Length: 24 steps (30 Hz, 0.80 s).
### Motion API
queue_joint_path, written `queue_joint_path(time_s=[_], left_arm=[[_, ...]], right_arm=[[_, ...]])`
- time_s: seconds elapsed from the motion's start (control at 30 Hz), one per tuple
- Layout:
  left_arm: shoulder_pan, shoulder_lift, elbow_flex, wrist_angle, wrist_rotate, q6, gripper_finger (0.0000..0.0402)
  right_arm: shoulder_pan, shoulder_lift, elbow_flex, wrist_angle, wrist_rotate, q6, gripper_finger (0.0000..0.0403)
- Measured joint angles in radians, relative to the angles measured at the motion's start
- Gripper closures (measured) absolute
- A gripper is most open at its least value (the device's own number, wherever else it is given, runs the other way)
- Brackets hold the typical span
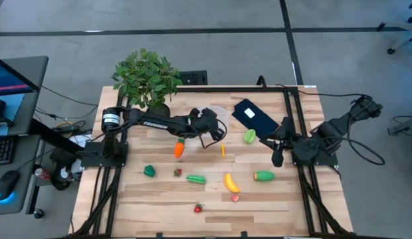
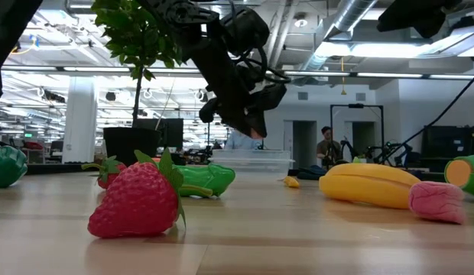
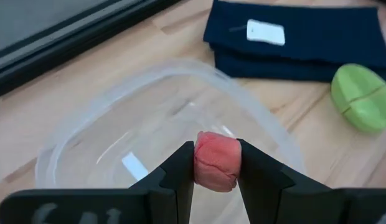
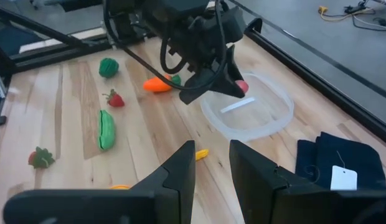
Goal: Pick and placing Produce into tupperware
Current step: Put the left pink peach into the transparent bin
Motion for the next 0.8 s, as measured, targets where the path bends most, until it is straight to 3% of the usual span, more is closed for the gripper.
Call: queue_joint_path(time_s=[0.4, 0.63, 0.8], left_arm=[[0.017, 0.000, 0.000, -0.079, 0.027, -0.007, 0.0305], [0.031, 0.000, 0.000, -0.079, 0.127, 0.002, 0.0305], [0.034, 0.000, 0.000, -0.078, 0.129, 0.009, 0.0305]], right_arm=[[0.000, 0.079, 0.000, 0.004, 0.000, 0.001, 0.0310], [0.000, 0.105, 0.000, 0.004, 0.000, 0.052, 0.0310], [0.000, 0.105, 0.000, 0.016, 0.000, 0.053, 0.0310]])
